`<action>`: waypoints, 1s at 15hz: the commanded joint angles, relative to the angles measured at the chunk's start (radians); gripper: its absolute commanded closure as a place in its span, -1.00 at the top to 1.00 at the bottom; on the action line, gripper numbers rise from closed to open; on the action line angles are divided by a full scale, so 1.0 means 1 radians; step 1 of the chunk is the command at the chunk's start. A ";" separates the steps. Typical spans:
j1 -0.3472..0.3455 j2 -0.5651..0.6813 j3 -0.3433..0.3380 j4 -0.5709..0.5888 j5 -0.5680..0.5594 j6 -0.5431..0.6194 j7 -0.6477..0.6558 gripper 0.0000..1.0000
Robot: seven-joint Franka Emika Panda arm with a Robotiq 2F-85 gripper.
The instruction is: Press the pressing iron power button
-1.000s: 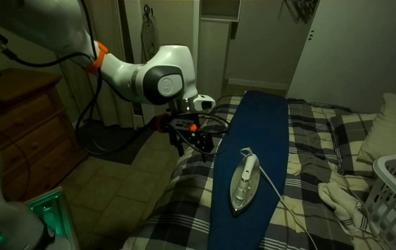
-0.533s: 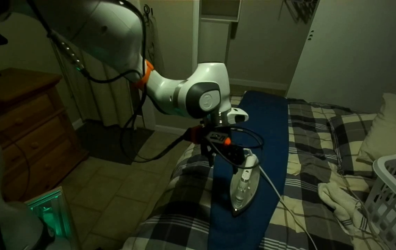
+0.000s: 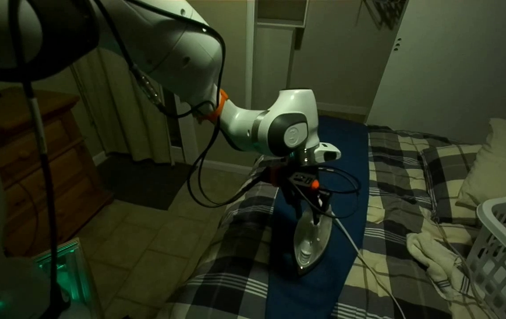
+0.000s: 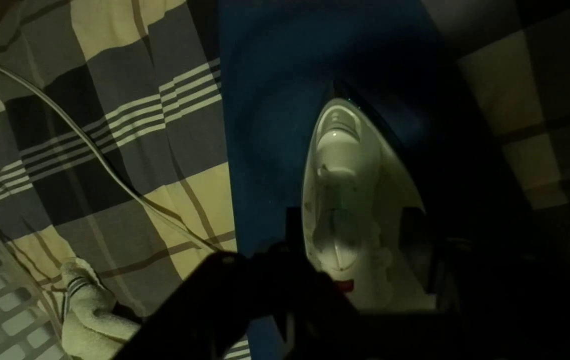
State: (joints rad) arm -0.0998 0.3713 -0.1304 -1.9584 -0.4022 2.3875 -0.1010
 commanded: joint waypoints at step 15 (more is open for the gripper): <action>-0.047 0.044 0.016 0.054 0.202 -0.019 -0.082 -1.00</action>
State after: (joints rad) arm -0.1315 0.3885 -0.1257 -1.9297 -0.2312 2.3564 -0.1611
